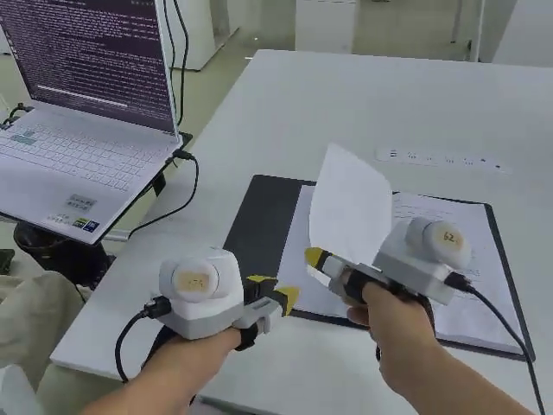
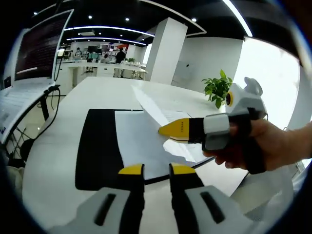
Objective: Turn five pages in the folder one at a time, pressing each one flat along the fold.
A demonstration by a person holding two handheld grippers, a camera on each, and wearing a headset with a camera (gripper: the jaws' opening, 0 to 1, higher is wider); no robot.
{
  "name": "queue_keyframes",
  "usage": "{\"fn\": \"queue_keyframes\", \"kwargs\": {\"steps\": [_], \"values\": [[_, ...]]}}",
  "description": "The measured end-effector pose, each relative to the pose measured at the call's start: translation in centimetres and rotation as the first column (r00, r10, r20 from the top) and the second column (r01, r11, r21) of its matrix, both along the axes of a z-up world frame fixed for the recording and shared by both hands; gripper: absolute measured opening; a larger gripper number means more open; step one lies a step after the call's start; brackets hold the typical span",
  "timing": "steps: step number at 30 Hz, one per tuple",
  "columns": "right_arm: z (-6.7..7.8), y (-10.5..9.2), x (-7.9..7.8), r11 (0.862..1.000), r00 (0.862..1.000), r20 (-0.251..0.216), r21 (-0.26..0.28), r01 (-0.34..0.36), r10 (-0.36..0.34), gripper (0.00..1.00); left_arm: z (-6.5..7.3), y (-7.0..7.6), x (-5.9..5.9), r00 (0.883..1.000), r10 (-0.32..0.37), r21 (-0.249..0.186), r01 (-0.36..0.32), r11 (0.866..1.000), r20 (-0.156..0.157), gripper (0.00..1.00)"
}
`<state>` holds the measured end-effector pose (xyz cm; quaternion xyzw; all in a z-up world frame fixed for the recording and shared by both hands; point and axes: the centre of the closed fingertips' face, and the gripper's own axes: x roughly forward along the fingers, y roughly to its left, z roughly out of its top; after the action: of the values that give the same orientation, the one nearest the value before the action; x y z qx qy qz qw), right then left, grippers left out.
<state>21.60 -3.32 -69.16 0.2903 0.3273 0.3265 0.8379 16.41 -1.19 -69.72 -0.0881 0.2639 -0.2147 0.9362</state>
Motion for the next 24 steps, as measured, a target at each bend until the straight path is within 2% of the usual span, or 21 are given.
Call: {"fn": "queue_keyframes", "kwargs": {"steps": [4, 9, 10, 19, 22, 24], "values": [[-1.1, 0.9, -0.1, 1.000, 1.000, -0.016, -0.026, -0.017, 0.017, 0.00, 0.2, 1.1, 0.0, 1.000, 0.014, 0.007, -0.014, 1.000, 0.002, 0.18], [-3.0, 2.0, -0.1, 0.998, 0.998, -0.048, -0.055, -0.034, 0.032, 0.00, 0.4, 2.4, -0.2, 1.000, 0.004, 0.050, -0.005, 0.999, 0.013, 0.19], [-3.6, 2.2, -0.1, 0.996, 0.998, -0.055, -0.075, -0.043, 0.039, 0.00, 0.3, 2.7, -0.3, 1.000, 0.006, 0.052, -0.006, 0.999, 0.013, 0.19], [-8.1, 3.3, -0.3, 0.984, 0.992, -0.116, -0.161, -0.075, 0.057, 0.00, -0.4, 4.3, -0.9, 0.999, 0.032, 0.057, -0.032, 0.998, -0.012, 0.18], [-9.5, 3.3, -0.4, 0.982, 0.989, -0.140, -0.175, -0.077, 0.052, 0.00, -0.6, 4.5, -1.0, 0.999, 0.040, 0.058, -0.039, 0.998, -0.019, 0.18], [-9.8, 3.3, -0.4, 0.983, 0.988, -0.143, -0.169, -0.077, 0.052, 0.00, -0.7, 4.6, -1.0, 0.999, 0.041, 0.060, -0.039, 0.997, -0.024, 0.18]]}}
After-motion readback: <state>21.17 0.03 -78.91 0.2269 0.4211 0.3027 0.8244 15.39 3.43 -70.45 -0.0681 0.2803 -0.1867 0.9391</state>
